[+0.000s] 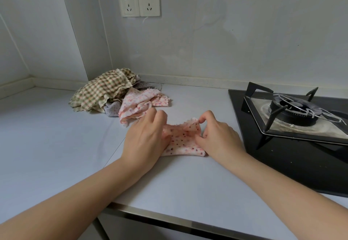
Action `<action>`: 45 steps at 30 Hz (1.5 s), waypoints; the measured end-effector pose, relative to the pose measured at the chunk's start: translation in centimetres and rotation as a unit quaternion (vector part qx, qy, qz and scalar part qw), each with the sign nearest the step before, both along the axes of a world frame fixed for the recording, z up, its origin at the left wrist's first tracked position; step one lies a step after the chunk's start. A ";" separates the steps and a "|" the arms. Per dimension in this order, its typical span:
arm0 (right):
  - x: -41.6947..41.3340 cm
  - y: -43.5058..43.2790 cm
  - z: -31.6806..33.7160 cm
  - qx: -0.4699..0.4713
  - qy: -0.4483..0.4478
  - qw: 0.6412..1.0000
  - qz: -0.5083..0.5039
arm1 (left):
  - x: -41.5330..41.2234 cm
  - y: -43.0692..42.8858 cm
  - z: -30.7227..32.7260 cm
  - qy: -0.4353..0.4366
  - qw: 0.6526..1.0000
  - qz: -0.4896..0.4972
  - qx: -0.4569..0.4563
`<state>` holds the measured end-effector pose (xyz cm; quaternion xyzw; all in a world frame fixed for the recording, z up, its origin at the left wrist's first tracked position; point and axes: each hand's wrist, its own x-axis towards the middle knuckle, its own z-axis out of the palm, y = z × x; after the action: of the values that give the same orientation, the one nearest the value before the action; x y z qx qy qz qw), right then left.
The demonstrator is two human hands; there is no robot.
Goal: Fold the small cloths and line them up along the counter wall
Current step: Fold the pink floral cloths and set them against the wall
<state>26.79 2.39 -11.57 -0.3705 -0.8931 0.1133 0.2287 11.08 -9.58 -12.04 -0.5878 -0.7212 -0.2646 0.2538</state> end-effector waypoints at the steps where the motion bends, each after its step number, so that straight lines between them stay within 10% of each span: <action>1: 0.0 0.1 0.0 0.008 0.006 1.000 0.005 | 0.0 0.1 0.1 0.022 0.999 -0.029 0.013; 10: 0.8 0.6 0.3 0.038 0.044 0.998 0.037 | -0.4 0.5 -1.0 0.018 0.968 -0.184 -0.169; 19: 0.4 1.5 -0.4 -0.043 0.069 0.980 0.181 | -0.2 0.2 -0.3 -0.158 0.966 -0.202 -0.032; 33: 0.6 2.0 0.6 -0.356 0.331 0.852 0.196 | -0.4 -0.2 1.8 -0.679 0.685 -0.257 0.057; 45: 1.1 1.0 1.7 -0.383 0.395 0.817 0.175 | 0.0 0.1 1.9 -0.611 0.759 -0.221 0.048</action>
<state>27.87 3.39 -9.88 -0.1891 -0.6606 0.6208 0.3774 11.07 -9.47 -10.12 -0.4316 -0.5597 -0.6506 -0.2776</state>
